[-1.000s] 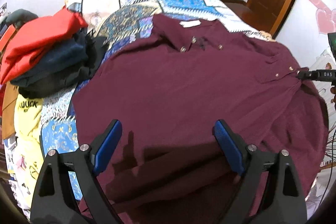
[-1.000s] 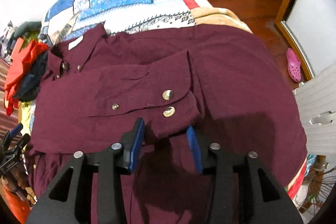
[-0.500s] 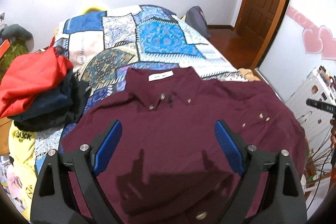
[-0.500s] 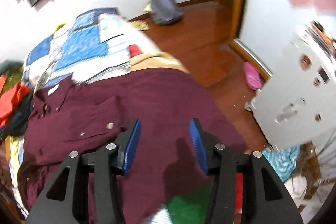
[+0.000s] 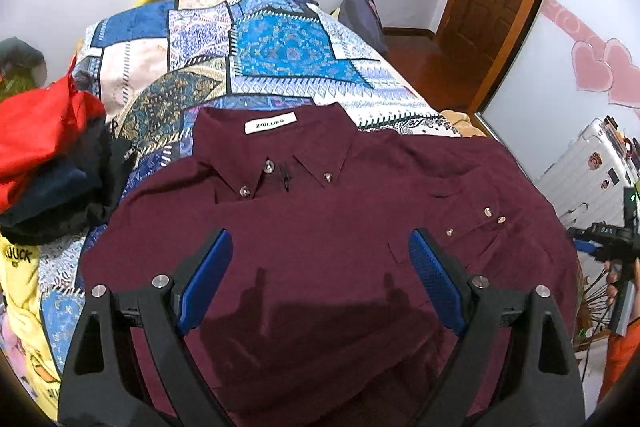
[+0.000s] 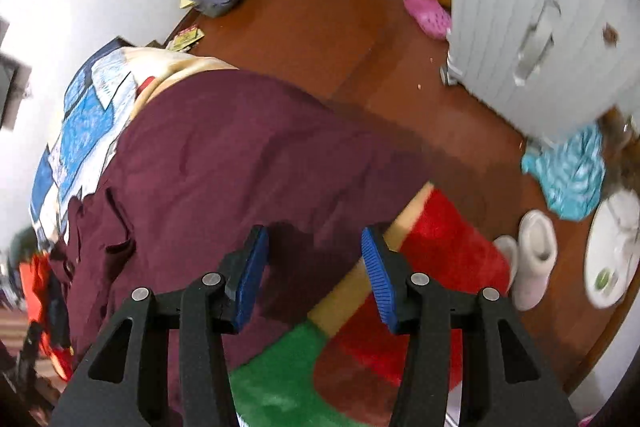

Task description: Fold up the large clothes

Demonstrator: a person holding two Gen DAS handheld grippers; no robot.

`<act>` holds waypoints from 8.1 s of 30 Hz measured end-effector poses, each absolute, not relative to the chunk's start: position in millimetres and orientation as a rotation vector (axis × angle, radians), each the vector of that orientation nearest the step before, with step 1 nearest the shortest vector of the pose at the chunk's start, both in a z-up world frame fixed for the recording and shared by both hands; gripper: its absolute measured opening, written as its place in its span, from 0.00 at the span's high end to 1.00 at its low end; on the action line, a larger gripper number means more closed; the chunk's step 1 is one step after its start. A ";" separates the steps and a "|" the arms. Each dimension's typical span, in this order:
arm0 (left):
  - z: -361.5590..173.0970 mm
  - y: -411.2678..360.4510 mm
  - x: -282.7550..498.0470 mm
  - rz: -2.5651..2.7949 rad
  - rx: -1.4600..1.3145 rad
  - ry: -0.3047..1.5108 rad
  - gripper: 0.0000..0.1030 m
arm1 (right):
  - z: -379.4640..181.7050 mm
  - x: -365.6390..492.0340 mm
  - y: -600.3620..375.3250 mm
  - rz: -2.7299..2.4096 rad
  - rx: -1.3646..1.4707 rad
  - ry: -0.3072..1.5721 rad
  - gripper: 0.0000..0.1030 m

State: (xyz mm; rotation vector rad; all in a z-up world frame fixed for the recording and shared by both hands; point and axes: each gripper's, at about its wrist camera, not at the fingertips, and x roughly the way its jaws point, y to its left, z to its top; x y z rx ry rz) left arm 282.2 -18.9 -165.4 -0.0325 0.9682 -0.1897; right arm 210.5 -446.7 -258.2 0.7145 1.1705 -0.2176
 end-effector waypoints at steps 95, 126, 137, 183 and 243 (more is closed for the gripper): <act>-165.5 -19.8 256.2 -0.152 0.062 0.937 0.13 | -257.7 248.4 -419.9 -0.190 0.901 1.078 0.56; -140.2 23.9 242.2 -0.148 -0.037 0.851 0.13 | -29.6 276.0 -282.3 0.196 0.432 0.635 0.94; -106.7 74.1 210.9 -0.118 -0.112 0.732 0.09 | -46.6 284.8 -104.7 0.518 0.206 0.777 0.94; -193.5 -7.8 257.7 -0.147 0.314 1.014 0.04 | -138.7 246.3 -236.7 0.247 0.054 0.976 0.55; -247.1 218.2 177.2 0.189 -0.420 1.099 0.33 | -224.1 255.8 -197.3 0.211 -0.059 1.193 0.54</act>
